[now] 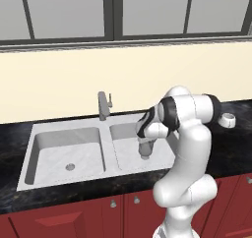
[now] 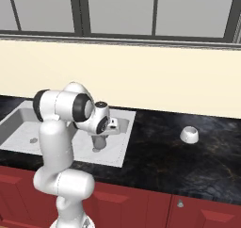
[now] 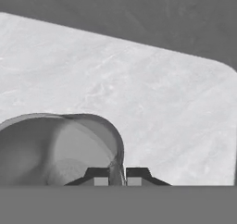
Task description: Move any existing items from the left basin to the right basin for drying. Then move the mug from the counter to the left basin of the sink for washing.
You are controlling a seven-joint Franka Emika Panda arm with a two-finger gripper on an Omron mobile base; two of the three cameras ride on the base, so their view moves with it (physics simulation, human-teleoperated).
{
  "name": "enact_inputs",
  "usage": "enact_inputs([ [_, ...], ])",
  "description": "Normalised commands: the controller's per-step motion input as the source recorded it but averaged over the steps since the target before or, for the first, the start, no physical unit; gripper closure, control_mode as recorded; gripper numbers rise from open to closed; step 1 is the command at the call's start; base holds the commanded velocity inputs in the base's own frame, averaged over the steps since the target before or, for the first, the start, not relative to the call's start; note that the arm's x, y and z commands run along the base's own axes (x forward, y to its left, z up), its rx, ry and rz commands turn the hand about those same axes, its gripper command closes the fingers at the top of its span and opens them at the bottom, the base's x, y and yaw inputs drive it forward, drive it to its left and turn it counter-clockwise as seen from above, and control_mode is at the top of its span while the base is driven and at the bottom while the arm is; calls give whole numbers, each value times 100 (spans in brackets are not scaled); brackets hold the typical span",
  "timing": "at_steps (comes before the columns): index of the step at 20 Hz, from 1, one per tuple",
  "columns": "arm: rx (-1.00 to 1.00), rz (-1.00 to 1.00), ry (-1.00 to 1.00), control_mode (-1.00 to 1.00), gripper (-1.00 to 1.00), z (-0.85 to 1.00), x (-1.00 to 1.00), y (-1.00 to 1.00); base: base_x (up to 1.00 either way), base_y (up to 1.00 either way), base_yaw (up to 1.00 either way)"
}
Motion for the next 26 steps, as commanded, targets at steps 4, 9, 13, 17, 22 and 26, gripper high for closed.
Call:
enact_inputs([
  [4,0,0,0,-100,-100,-4,16,-9,0,0,0],
  [9,4,0,0,-100,-100,28,1,-27,0,0,0],
  [13,2,0,0,-100,-100,97,-9,-24,0,0,0],
  [17,0,3,0,-100,-100,96,-22,-45,0,0,0],
  [22,-11,2,0,-100,-100,63,-21,-70,0,0,0],
  [26,-12,0,0,-100,-100,38,-14,-85,0,0,0],
])
